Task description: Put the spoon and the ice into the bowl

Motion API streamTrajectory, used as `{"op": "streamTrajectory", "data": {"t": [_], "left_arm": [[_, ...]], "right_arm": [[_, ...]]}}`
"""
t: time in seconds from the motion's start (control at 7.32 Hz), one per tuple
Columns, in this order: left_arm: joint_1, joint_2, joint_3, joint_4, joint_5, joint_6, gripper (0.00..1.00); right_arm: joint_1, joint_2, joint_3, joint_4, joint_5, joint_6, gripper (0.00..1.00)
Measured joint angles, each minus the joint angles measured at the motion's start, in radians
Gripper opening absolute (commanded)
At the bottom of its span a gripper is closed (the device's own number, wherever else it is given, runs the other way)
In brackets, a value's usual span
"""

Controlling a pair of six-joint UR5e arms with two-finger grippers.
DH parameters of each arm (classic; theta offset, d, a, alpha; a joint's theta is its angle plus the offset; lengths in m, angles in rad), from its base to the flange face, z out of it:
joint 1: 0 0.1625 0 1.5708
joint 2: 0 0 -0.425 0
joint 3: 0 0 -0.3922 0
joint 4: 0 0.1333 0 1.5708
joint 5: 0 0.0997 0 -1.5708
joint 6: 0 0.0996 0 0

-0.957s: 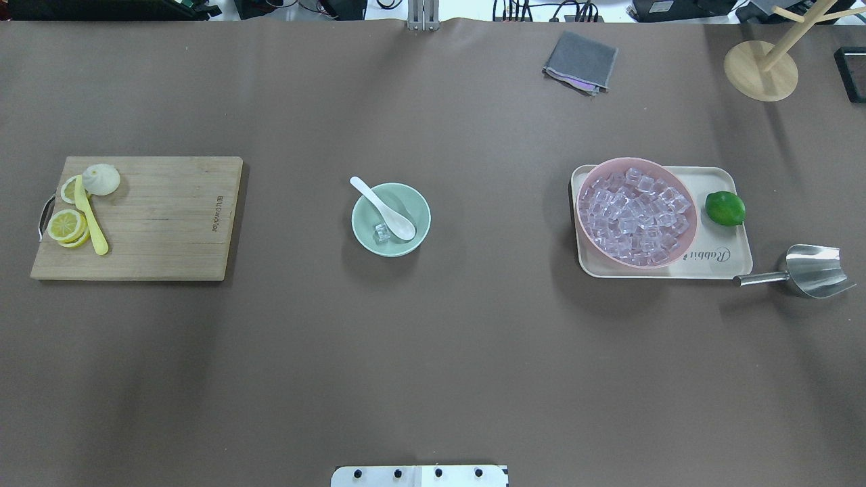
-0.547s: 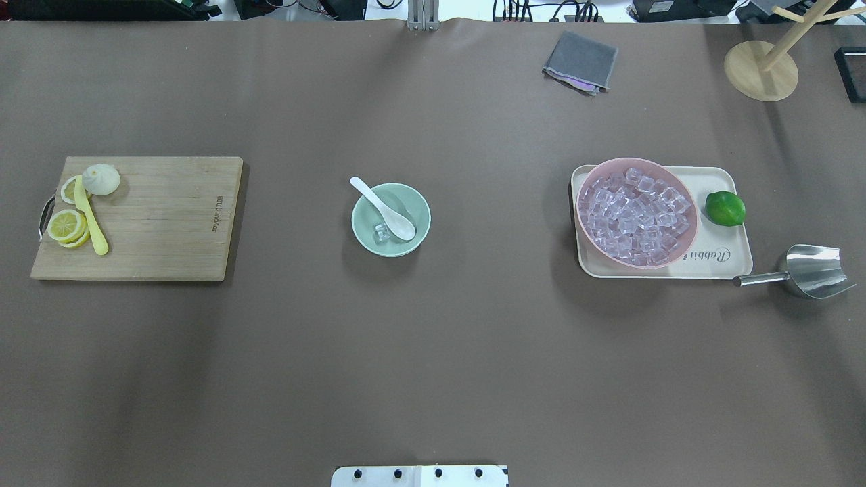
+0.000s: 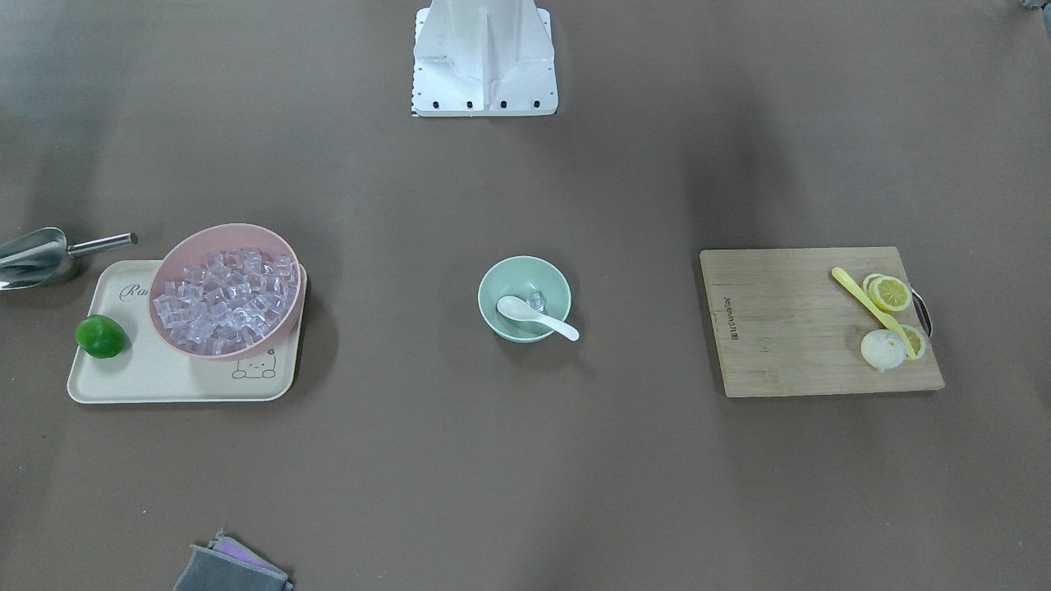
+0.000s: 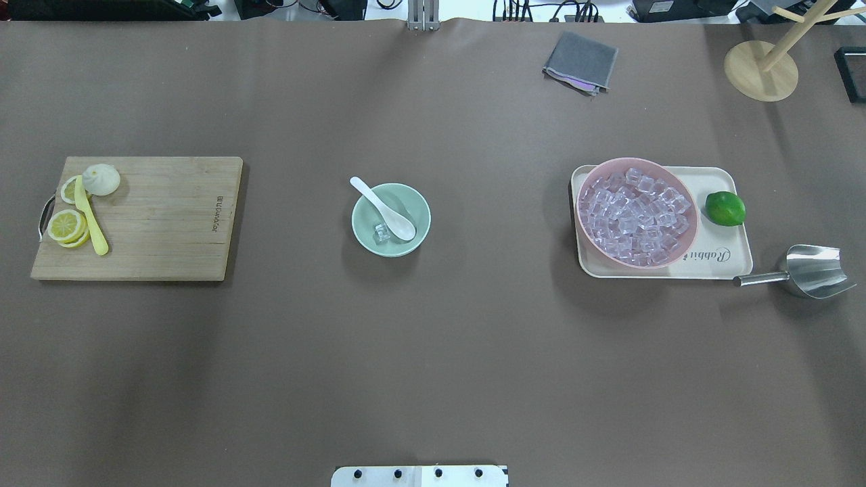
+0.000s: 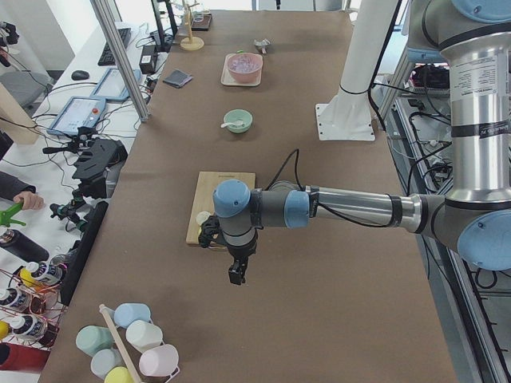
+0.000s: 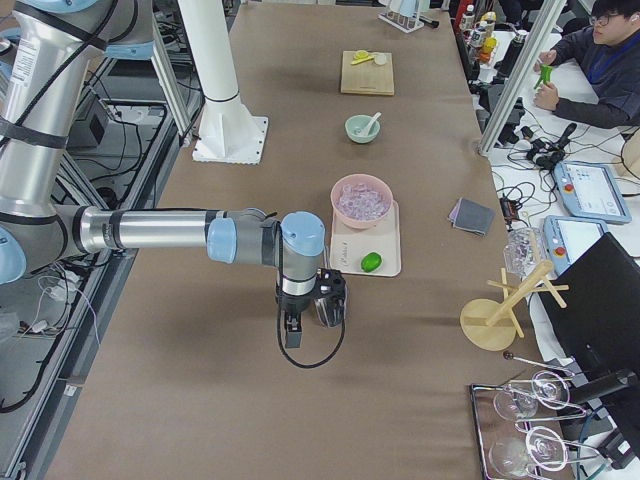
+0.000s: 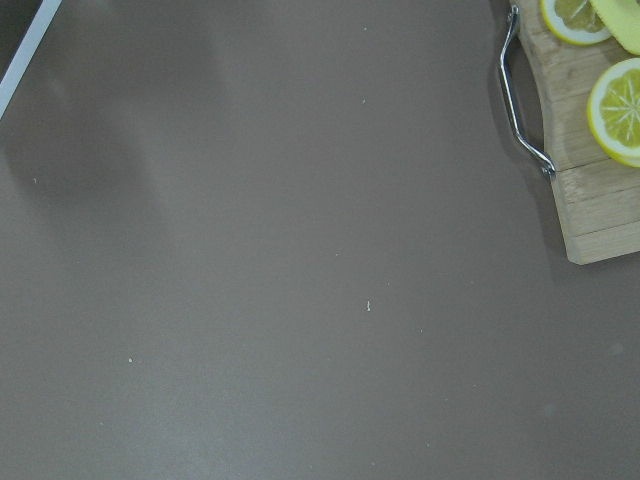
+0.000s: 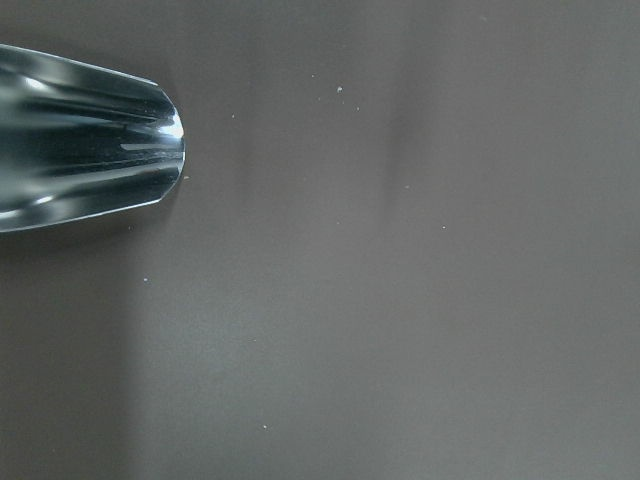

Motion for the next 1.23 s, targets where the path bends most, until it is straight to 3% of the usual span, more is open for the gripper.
{"op": "streamTrajectory", "data": {"t": [0.41, 1.23], "left_arm": [[0.000, -0.001, -0.002, -0.001, 0.000, 0.001, 1.00], [0.000, -0.009, -0.004, -0.002, 0.001, 0.001, 1.00]], "right_arm": [[0.000, 0.002, -0.004, 0.000, 0.101, -0.002, 1.00], [-0.001, 0.004, -0.018, 0.001, 0.120, -0.003, 1.00]]}}
